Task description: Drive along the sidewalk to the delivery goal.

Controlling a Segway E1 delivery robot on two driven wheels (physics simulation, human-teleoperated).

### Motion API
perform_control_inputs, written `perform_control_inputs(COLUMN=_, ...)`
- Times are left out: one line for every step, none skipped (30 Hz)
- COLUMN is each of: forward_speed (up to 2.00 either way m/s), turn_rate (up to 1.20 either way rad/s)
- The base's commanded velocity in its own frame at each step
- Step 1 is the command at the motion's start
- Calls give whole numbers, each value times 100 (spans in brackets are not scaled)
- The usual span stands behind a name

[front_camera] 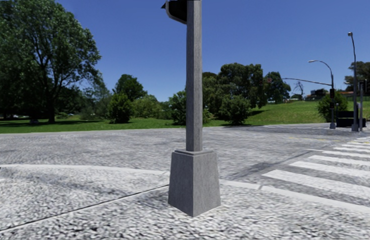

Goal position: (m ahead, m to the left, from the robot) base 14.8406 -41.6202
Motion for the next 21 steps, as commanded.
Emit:
perform_control_inputs(forward_speed=158, turn_rate=-102)
perform_control_inputs(forward_speed=158, turn_rate=-102)
perform_control_inputs(forward_speed=158, turn_rate=-102)
perform_control_inputs(forward_speed=158, turn_rate=-102)
perform_control_inputs(forward_speed=158, turn_rate=-102)
perform_control_inputs(forward_speed=158, turn_rate=-102)
perform_control_inputs(forward_speed=158, turn_rate=-101)
perform_control_inputs(forward_speed=158, turn_rate=-101)
perform_control_inputs(forward_speed=158, turn_rate=-100)
perform_control_inputs(forward_speed=158, turn_rate=-100)
perform_control_inputs(forward_speed=158, turn_rate=-100)
perform_control_inputs(forward_speed=158, turn_rate=-100)
perform_control_inputs(forward_speed=158, turn_rate=-100)
perform_control_inputs(forward_speed=158, turn_rate=-96)
perform_control_inputs(forward_speed=158, turn_rate=-94)
perform_control_inputs(forward_speed=158, turn_rate=-94)
perform_control_inputs(forward_speed=158, turn_rate=-93)
perform_control_inputs(forward_speed=158, turn_rate=-91)
perform_control_inputs(forward_speed=158, turn_rate=-90)
perform_control_inputs(forward_speed=158, turn_rate=-90)
perform_control_inputs(forward_speed=158, turn_rate=-88)
